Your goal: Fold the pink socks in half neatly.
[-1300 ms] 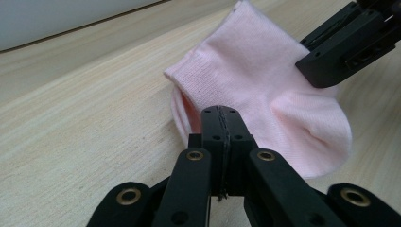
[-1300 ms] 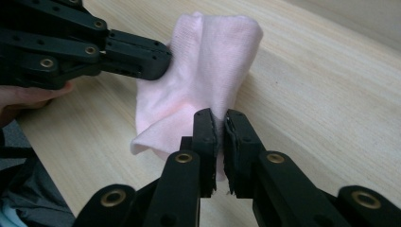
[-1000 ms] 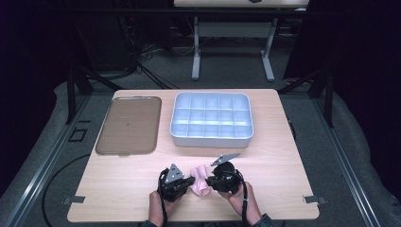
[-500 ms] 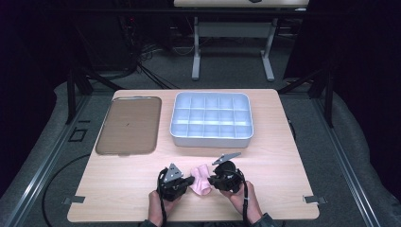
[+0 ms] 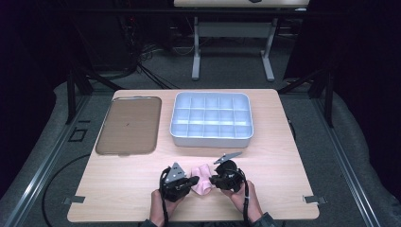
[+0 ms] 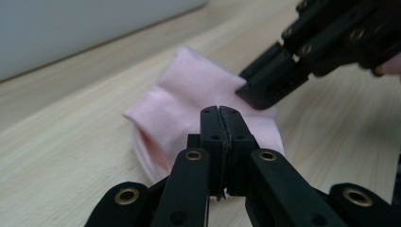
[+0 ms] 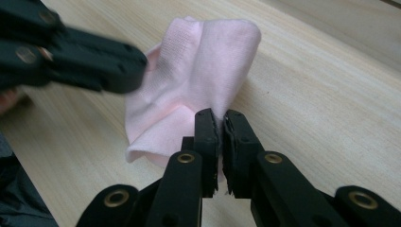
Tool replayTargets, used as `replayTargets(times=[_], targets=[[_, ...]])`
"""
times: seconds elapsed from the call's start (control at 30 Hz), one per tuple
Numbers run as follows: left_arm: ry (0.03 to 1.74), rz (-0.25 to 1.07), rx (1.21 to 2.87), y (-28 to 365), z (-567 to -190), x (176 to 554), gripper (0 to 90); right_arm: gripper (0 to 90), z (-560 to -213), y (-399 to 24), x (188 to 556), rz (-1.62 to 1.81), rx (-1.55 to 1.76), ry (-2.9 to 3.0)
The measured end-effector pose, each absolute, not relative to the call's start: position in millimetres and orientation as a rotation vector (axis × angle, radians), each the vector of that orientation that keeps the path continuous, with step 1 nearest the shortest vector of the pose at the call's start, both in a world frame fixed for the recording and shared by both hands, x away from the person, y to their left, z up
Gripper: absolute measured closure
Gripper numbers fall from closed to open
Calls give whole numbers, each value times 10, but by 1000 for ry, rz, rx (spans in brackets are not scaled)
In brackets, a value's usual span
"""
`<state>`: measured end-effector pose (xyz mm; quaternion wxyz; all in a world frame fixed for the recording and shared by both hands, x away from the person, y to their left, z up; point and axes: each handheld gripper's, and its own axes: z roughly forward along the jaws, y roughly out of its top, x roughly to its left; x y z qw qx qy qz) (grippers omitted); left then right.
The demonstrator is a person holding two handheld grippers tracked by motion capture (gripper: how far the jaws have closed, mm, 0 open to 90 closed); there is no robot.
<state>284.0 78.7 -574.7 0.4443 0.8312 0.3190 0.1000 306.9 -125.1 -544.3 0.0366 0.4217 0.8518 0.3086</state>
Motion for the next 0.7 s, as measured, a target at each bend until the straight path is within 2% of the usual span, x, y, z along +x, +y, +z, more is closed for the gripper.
replayTargets(times=[0.07,0.47,0.5,0.57,0.7], targets=[[799,251,2105,739,-5831,2862,892,848,-5432,-1246,3062,956,1291,2612],[815,197,2061,780,-5885,2906,897,849,-5375,-1111,3015,1013,1188,2666],[819,164,2045,802,-5882,2916,890,849,-5378,-1115,3018,1016,1199,2661],[826,135,2003,869,-5863,2923,813,849,-5377,-1142,3027,1016,1201,2654],[851,171,1962,1032,-5791,2917,800,849,-5375,-1187,3036,1002,1218,2639]])
